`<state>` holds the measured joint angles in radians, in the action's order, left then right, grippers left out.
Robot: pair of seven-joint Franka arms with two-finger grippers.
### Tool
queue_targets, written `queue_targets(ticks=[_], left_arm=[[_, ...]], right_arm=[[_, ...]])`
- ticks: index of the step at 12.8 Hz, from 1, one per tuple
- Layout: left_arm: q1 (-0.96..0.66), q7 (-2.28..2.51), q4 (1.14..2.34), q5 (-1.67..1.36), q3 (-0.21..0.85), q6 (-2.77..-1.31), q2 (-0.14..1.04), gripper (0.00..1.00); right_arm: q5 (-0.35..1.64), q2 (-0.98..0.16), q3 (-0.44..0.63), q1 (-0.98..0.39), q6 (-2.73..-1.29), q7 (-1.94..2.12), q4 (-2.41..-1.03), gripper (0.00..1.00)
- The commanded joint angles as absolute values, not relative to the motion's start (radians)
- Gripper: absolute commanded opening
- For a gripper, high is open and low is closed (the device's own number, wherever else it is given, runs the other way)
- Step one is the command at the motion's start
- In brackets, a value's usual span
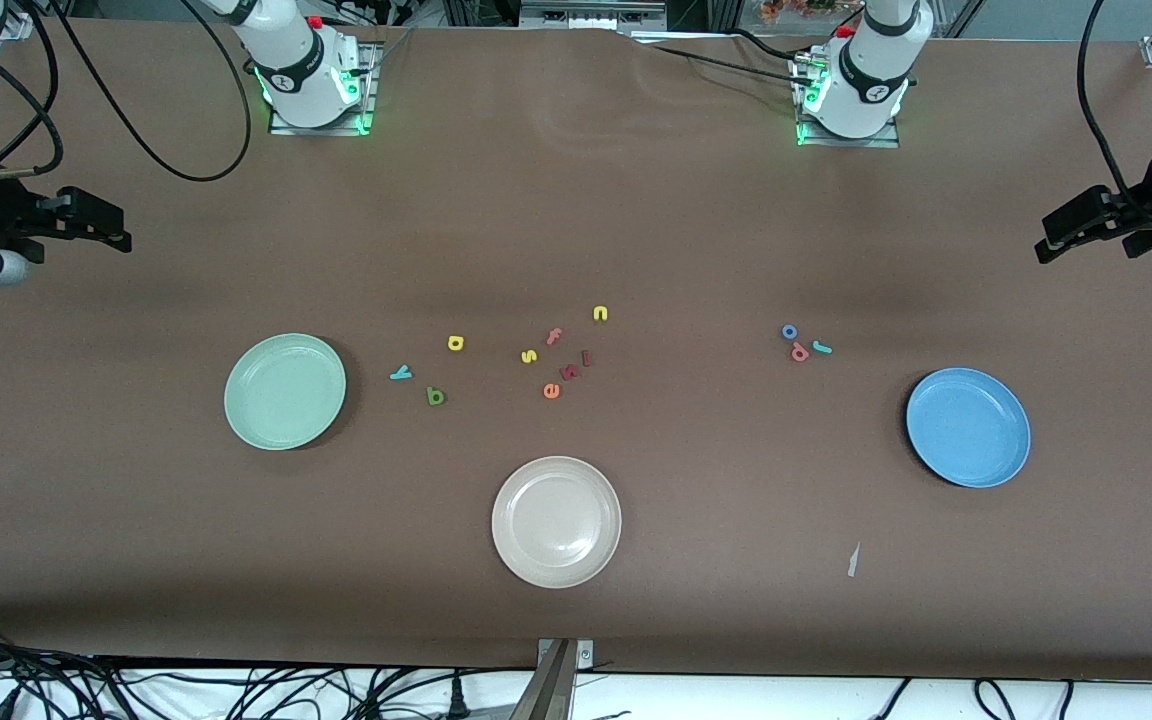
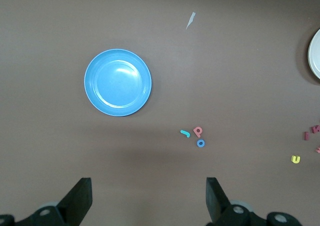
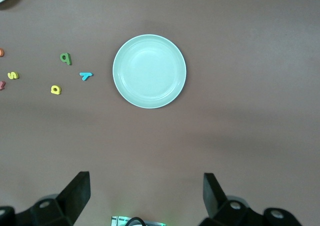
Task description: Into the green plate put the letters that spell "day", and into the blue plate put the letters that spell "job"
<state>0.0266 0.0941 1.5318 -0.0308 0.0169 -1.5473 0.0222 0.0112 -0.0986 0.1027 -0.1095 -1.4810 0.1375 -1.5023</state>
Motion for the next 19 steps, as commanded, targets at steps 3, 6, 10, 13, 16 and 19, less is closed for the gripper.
queue_targets(ticks=[3,6,10,13,16,19], left_arm=[[0.032,0.074,1.528,-0.023,0.017,-1.559,0.021,1.00],[0.031,0.074,1.528,-0.023,0.017,-1.559,0.023,1.00],[0.032,0.074,1.528,-0.023,0.017,-1.559,0.023,1.00],[0.032,0.074,1.528,-0.023,0.017,-1.560,0.023,1.00],[0.032,0.074,1.528,-0.023,0.017,-1.560,0.023,1.00],[0.025,0.074,1.529,0.021,0.021,-1.559,0.023,1.00]], right_arm=[[0.032,-0.097,0.106,-0.109,-1.465,0.149,-1.493,1.00],[0.032,-0.097,0.103,-0.109,-1.465,0.147,-1.494,1.00],[0.032,-0.097,0.101,-0.109,-1.474,0.147,-1.494,1.00],[0.032,-0.097,0.101,-0.109,-1.474,0.147,-1.494,1.00],[0.032,-0.097,0.103,-0.109,-1.474,0.147,-1.494,1.00],[0.032,-0.097,0.103,-0.109,-1.474,0.147,-1.494,1.00]])
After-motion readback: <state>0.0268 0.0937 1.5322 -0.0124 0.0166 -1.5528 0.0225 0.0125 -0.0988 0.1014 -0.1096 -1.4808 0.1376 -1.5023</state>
